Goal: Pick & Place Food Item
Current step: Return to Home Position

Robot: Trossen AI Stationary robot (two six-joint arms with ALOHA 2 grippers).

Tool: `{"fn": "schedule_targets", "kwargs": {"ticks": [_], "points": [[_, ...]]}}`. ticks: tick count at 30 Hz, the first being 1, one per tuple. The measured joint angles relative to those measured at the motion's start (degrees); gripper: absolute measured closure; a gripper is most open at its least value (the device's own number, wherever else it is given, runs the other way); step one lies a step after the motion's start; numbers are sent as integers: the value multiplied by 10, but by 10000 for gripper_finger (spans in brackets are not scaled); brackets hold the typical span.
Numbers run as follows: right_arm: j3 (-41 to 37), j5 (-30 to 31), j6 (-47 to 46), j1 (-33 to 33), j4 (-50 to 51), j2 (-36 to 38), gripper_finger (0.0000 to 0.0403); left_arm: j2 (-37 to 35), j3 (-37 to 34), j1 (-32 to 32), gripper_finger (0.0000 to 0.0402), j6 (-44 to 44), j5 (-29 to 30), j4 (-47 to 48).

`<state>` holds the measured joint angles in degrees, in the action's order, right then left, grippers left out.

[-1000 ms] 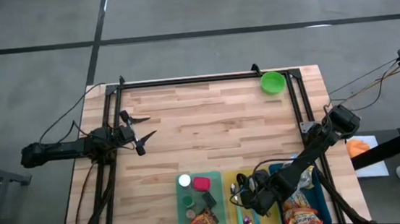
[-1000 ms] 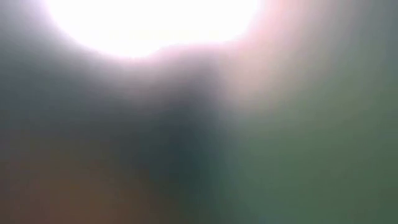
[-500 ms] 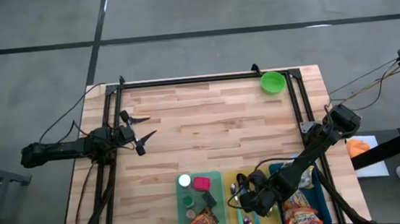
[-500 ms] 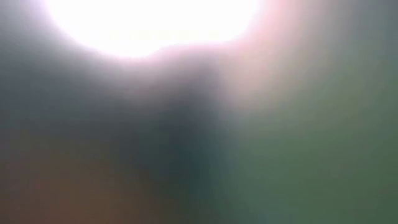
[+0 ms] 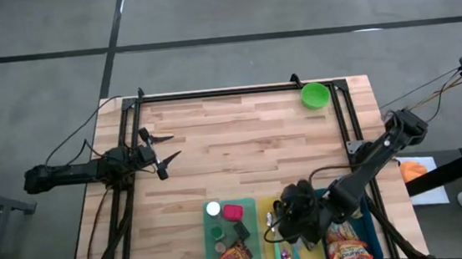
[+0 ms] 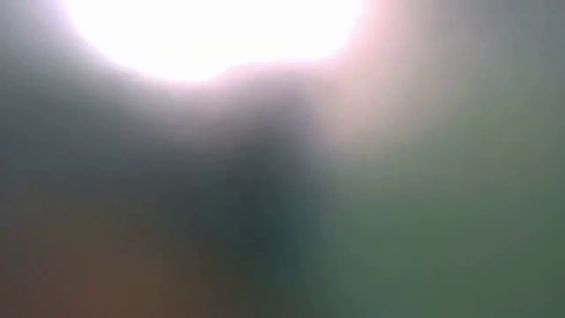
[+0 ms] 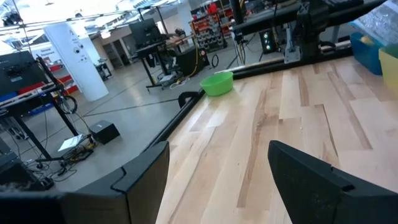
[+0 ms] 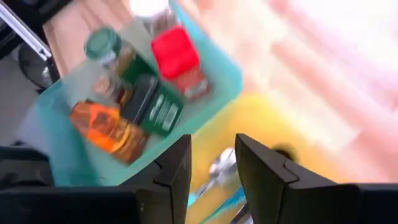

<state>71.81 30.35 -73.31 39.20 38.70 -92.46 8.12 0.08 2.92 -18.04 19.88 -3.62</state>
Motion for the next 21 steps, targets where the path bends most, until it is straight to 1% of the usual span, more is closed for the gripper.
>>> {"fn": "schedule_targets", "kwargs": {"ticks": [5, 7, 9, 11, 14, 18, 21], "points": [[-9, 70, 128, -19, -5, 33, 282, 0, 0, 0, 126, 0, 0, 0], [-16, 76, 180, -32, -19, 40, 282, 0, 0, 0, 126, 0, 0, 0], [-24, 76, 244, -49, -56, 46, 282, 0, 0, 0, 126, 0, 0, 0], [-34, 67, 320, -67, -106, 55, 282, 0, 0, 0, 126, 0, 0, 0], [-53, 33, 420, -92, -161, 70, 282, 0, 0, 0, 126, 0, 0, 0], [-94, -5, 501, -126, -221, 97, 282, 0, 0, 0, 126, 0, 0, 0], [-140, -40, 552, -159, -298, 118, 282, 0, 0, 0, 126, 0, 0, 0]]}}
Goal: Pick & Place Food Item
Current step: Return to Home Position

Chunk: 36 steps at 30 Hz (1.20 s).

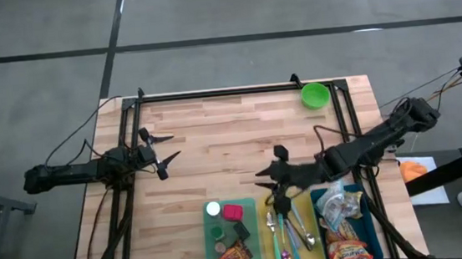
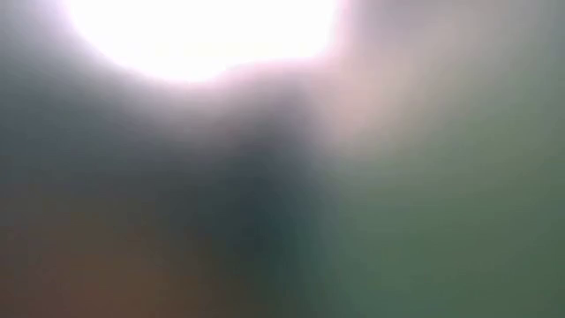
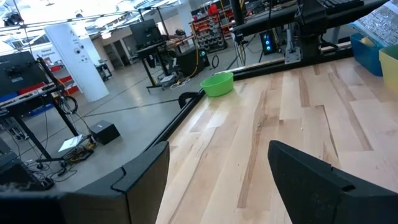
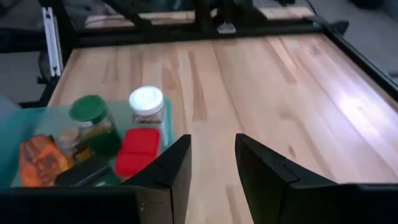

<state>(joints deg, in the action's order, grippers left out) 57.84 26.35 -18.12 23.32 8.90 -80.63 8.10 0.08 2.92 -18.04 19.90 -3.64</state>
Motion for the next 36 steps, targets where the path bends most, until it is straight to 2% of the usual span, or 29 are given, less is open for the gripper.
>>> {"fn": "schedule_targets", "kwargs": {"ticks": [8, 12, 15, 21, 29, 33, 36], "points": [[-153, -168, 124, -121, -281, 37, 282, 0, 0, 0, 126, 0, 0, 0], [-216, -205, 149, -187, -394, 37, 282, 0, 0, 0, 126, 0, 0, 0], [-246, -236, 158, -228, -440, 33, 282, 0, 0, 0, 126, 0, 0, 0], [-278, -249, 191, -274, -480, 19, 282, 1, 0, 0, 126, 0, 0, 0], [-339, -250, 257, -278, -535, 27, 282, 4, 0, 0, 126, 0, 0, 0], [-385, -250, 252, -278, -575, 46, 282, 4, 0, 0, 126, 0, 0, 0], [-431, -249, 206, -278, -577, 78, 282, 4, 0, 0, 126, 0, 0, 0]]}}
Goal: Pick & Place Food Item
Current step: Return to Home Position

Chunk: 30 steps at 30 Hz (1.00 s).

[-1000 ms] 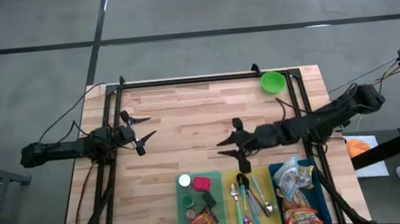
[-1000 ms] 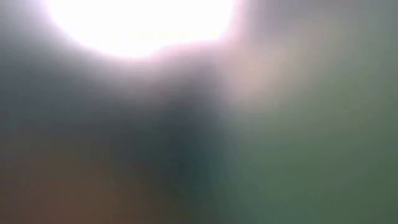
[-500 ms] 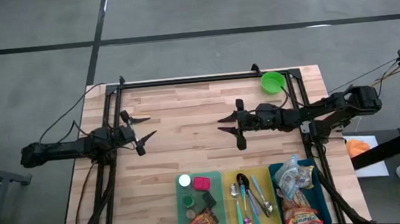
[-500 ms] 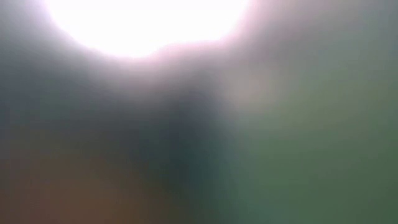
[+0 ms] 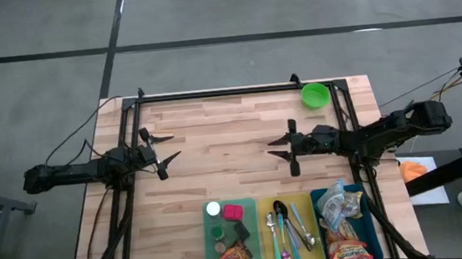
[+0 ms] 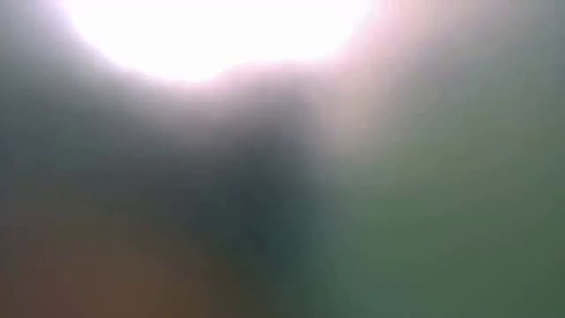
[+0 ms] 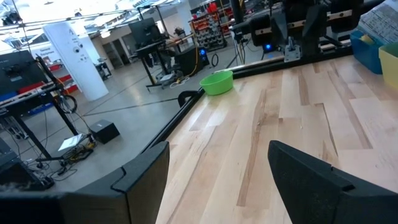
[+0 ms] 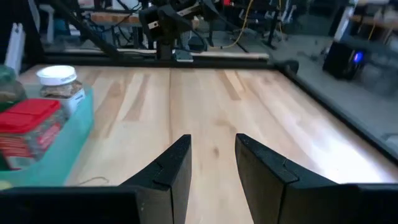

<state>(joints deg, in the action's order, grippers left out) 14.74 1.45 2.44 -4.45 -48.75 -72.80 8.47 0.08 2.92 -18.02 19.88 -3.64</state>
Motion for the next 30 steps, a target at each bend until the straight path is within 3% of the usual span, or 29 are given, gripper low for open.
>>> {"fn": "schedule_targets", "kwargs": {"ticks": [10, 16, 30], "points": [[-143, 4, -40, 0, -14, 161, 282, 0, 0, 0, 126, 0, 0, 0], [-143, 60, -41, 4, 80, 245, 282, 3, 0, 0, 126, 0, 0, 0], [-143, 86, -17, 5, 270, 431, 282, 7, 0, 0, 126, 0, -2, 0]]}}
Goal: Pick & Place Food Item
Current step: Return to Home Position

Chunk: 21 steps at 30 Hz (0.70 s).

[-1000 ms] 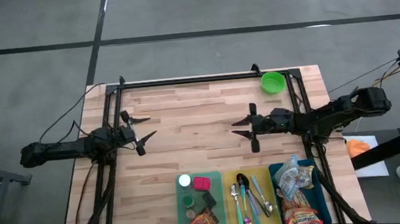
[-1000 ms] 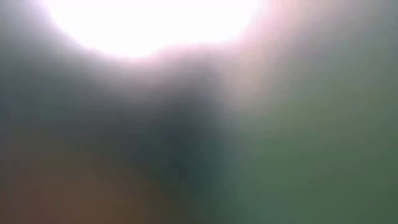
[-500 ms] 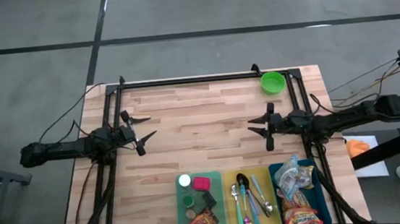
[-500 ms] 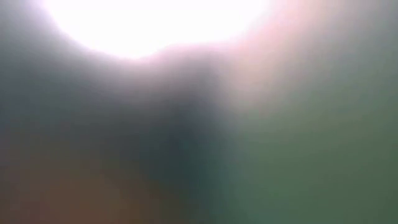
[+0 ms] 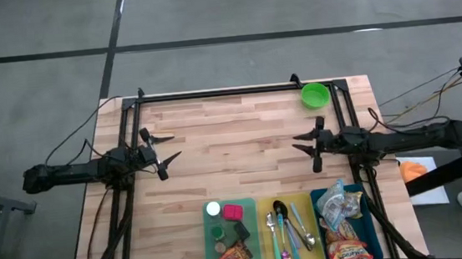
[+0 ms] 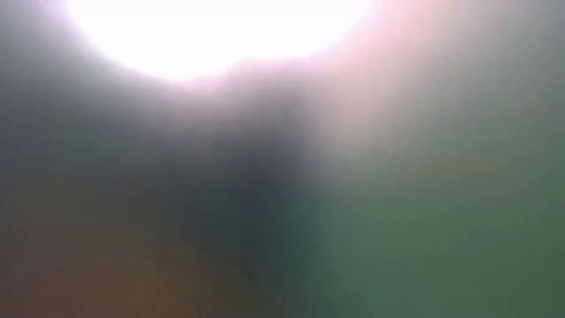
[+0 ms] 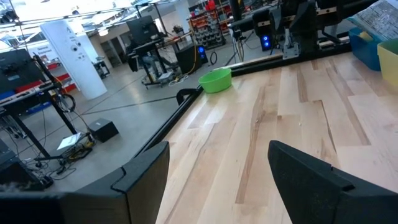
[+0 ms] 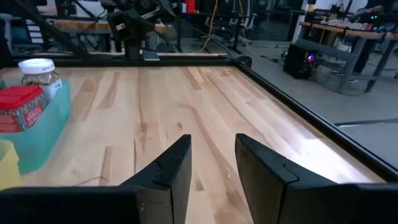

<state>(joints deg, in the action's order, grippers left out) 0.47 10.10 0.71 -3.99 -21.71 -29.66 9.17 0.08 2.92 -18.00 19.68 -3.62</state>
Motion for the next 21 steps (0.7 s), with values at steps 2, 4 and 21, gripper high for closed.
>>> {"fn": "schedule_targets", "kwargs": {"ticks": [2, 4, 21], "points": [[0, -6, 4, 1, 36, 36, 282, 0, 0, 0, 126, 0, 0, 0], [0, -16, 10, 1, 68, 72, 282, 0, 0, 0, 126, 0, 0, 0], [0, -52, 25, 5, 205, 255, 282, 0, 0, 0, 126, 0, -1, 0]]}}
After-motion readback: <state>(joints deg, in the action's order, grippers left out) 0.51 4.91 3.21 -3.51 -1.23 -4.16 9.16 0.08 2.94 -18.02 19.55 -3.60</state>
